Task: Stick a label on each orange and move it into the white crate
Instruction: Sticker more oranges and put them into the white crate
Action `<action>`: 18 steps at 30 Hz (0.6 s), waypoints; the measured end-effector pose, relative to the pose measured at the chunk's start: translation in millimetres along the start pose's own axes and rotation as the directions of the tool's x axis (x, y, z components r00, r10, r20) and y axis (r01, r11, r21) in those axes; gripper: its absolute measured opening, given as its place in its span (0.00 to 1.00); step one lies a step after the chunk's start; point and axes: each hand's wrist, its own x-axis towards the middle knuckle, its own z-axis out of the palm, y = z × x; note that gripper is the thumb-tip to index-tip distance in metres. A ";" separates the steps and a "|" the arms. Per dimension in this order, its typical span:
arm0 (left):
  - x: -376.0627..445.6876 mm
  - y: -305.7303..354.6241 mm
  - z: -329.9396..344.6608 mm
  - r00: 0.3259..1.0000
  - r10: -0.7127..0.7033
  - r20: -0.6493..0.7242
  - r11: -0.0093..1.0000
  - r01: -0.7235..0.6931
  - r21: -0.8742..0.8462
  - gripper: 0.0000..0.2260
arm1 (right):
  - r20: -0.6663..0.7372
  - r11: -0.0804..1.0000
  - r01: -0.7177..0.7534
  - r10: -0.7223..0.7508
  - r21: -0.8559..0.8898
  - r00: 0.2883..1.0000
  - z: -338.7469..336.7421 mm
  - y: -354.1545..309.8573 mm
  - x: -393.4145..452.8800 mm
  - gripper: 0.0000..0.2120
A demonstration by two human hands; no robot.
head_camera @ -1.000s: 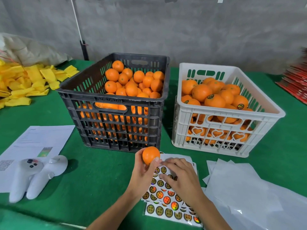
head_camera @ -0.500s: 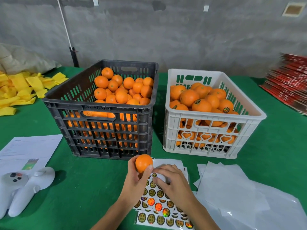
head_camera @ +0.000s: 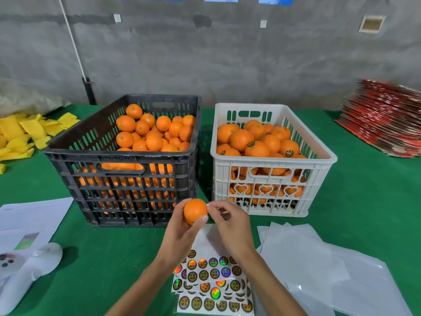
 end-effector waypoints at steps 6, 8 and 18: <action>9.9 40.7 8.8 0.995 0.100 0.008 0.995 -0.100 -0.024 0.18 | -0.007 0.962 -0.011 0.013 0.272 1.000 -15.6 -25.0 5.1 0.06; 11.8 53.1 12.7 0.994 0.112 0.004 0.993 -0.112 -0.029 0.17 | 0.010 0.976 0.058 -0.062 0.210 0.998 -23.8 -31.4 5.0 0.08; 95.4 179.3 57.3 0.958 0.211 0.193 0.952 -0.247 0.183 0.21 | -0.231 0.822 0.264 -0.424 -0.505 0.876 -70.8 -98.6 75.6 0.30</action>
